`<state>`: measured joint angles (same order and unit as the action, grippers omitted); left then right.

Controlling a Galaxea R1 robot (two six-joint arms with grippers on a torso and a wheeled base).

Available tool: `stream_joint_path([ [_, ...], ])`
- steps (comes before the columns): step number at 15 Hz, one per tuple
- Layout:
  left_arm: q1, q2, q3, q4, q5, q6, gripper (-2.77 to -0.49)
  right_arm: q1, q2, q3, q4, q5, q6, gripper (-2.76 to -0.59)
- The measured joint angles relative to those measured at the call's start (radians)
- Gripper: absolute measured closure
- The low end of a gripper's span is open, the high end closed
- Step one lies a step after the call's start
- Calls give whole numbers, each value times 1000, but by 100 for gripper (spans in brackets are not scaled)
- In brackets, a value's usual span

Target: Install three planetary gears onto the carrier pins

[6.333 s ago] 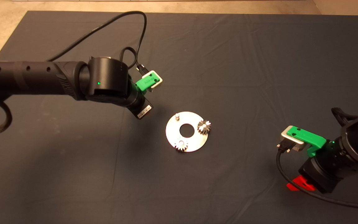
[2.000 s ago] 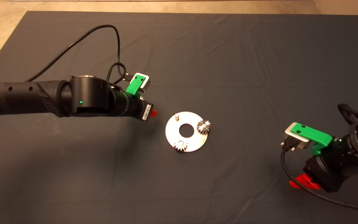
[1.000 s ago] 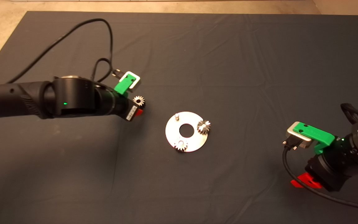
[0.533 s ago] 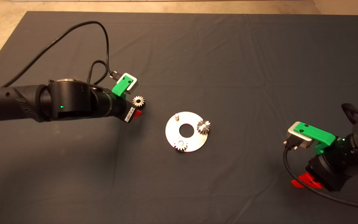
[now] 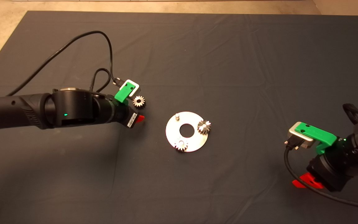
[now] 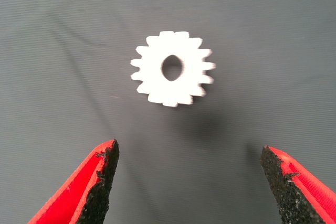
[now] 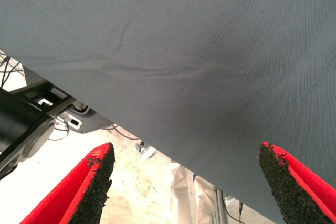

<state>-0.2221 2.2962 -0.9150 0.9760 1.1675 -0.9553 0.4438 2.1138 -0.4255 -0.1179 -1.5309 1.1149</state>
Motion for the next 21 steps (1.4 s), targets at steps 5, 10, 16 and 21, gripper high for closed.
stream_joint_path([
  [5, 0, 9, -47, 1, -12, 9, -189, 0, 0, 0, 1, 0, 0, -202],
  [10, -4, 31, -56, 1, -16, 8, -189, 0, -1, 0, 1, 0, 0, -202],
  [16, -5, 40, -72, 1, -27, 8, -189, 5, -3, 0, 3, 0, 0, -202],
  [21, -5, 70, -94, 1, -31, 8, -189, 6, -3, 0, 5, 0, 0, -202],
])
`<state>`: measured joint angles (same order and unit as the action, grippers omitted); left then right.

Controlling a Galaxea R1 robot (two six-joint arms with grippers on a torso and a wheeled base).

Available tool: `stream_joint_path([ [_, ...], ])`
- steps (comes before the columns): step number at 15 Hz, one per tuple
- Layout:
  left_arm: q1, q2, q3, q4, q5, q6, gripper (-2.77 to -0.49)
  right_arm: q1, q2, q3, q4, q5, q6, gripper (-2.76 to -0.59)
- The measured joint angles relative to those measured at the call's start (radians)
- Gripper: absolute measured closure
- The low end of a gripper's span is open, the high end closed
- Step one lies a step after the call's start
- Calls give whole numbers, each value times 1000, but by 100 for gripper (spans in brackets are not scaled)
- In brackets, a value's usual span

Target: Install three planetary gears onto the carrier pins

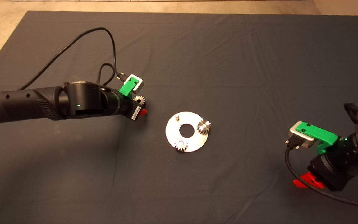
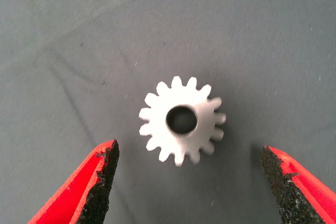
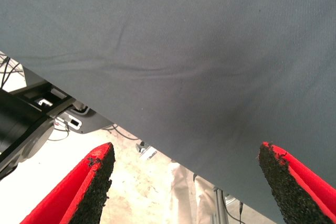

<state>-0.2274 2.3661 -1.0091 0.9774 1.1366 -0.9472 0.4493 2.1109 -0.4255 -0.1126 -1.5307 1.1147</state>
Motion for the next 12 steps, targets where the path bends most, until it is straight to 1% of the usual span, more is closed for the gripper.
stream_joint_path([
  [2, 0, 15, -23, 0, -18, 0, -189, 0, 0, 0, 0, 0, 0, -202],
  [3, 0, 27, -42, 0, -23, 0, -189, 0, 0, 0, 0, 0, 0, -202],
  [5, 0, 36, -50, 0, -32, 1, -189, 0, 0, 0, 1, -1, 0, -202],
  [8, 0, 35, -58, 0, -33, 3, -189, 0, -5, 0, 1, -1, 0, -202],
  [9, 0, 35, -58, 0, -33, 4, -182, 0, -5, 0, 1, -1, 0, -202],
  [10, 0, 35, -58, 0, -33, 15, -180, 3, -5, 0, 1, 0, 0, -202],
  [12, 0, 35, -58, 0, -34, 18, -178, 11, -7, 0, 1, -1, 0, -202],
])
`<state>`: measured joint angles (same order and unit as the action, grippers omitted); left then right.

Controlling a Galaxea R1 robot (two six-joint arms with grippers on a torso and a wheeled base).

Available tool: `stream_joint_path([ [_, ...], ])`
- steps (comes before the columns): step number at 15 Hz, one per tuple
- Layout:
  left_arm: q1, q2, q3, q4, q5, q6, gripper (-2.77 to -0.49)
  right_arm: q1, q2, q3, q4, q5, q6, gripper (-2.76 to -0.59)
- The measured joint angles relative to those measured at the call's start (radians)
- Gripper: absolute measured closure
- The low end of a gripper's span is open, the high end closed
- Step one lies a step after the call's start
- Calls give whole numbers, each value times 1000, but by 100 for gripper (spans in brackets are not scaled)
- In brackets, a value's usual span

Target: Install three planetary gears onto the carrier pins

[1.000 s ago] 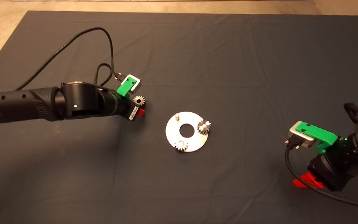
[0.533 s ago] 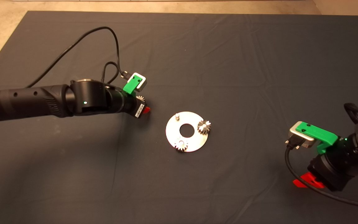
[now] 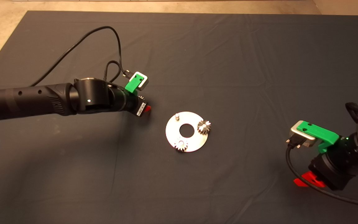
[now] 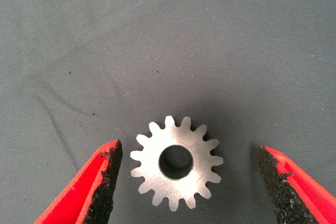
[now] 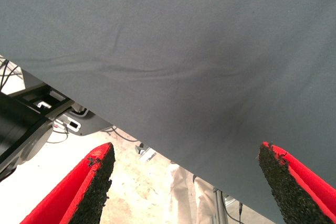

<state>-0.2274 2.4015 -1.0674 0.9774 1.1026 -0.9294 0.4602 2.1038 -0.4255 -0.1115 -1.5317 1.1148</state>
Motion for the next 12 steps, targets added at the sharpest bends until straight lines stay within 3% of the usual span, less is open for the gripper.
stream_joint_path([
  [1, 0, -2, 0, 0, 0, 0, -168, 0, -1, 0, 0, 0, 0, -202],
  [12, 0, -6, 0, 0, 0, 23, -135, 17, -1, 0, 9, 0, 0, -202],
])
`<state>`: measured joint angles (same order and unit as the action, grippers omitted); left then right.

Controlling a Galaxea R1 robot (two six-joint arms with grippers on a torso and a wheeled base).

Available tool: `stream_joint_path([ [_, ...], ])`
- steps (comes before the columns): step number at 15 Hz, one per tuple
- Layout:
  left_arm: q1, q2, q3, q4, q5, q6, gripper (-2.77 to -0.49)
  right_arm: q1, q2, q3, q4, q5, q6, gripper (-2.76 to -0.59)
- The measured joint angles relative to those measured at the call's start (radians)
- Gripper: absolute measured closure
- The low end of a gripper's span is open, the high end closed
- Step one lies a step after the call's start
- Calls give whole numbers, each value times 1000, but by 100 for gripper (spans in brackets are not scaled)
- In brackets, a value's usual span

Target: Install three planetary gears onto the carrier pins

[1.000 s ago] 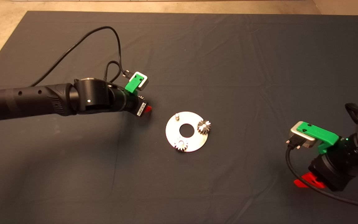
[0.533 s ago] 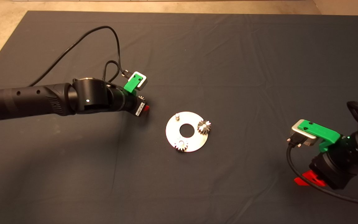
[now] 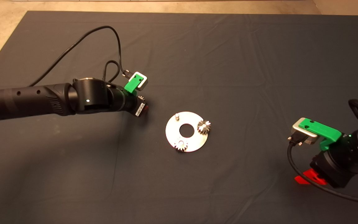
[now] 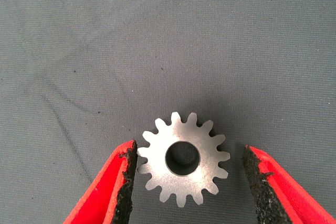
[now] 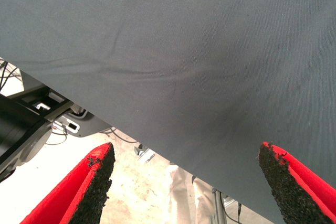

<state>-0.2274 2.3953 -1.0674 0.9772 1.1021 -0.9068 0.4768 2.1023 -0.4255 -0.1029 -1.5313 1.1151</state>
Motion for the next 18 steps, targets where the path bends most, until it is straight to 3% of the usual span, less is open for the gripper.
stream_joint_path([
  [5, 0, -5, 0, 0, 1, 4, -108, 1, 0, 0, 1, 0, 0, -202],
  [18, 0, -11, 0, 0, -4, 4, -97, 3, 0, 0, 3, 0, 0, -202],
])
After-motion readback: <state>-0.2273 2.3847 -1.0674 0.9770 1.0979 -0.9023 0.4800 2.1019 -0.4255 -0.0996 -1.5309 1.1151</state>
